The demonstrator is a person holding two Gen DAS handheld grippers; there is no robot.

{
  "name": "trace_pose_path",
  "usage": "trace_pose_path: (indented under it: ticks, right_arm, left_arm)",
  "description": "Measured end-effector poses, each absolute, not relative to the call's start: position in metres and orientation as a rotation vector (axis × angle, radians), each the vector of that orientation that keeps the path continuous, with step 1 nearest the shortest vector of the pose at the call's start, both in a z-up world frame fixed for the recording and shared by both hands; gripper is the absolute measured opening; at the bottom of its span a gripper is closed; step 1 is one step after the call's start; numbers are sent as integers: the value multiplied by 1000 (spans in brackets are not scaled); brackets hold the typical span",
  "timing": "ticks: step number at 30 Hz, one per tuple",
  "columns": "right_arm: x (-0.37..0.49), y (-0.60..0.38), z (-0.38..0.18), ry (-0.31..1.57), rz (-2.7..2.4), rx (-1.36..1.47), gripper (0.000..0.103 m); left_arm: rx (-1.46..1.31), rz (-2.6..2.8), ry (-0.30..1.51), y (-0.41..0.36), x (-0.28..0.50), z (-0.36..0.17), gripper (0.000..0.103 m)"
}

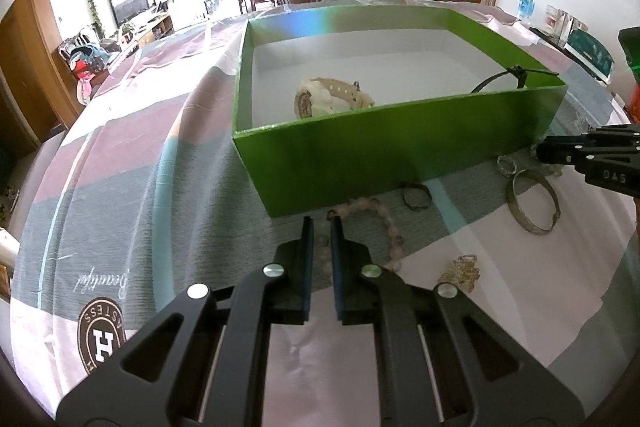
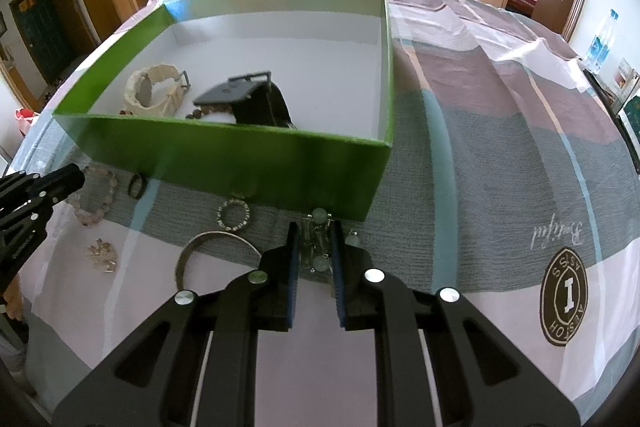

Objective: Organize jewelry
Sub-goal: 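Carry the pink bracelet and silver pendant into the green box and open both grippers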

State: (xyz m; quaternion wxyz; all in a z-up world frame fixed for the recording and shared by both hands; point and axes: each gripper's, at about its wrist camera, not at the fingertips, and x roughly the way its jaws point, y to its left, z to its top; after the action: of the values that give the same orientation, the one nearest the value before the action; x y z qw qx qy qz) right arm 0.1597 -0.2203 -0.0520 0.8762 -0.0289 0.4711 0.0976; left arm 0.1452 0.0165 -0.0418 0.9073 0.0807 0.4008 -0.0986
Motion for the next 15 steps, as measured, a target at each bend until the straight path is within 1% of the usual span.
trace_pose_path:
  ticks: [7,8,9,15]
  right_arm:
    - [145,-213,-31,932,252,-55,16]
    - [143,-213,-25,923,265,-45,16]
    - [141,-213,-21,918,280,-33,16]
    - [123,-212,19,861,355,-28,16]
  left_arm:
    - [123,-220,791,21,136,-17,7]
    - [116,-227,790,22,135,-13,6]
    - [110,-234,791,22,134,-9,2]
    - [143,-266,719,15,127,37,2]
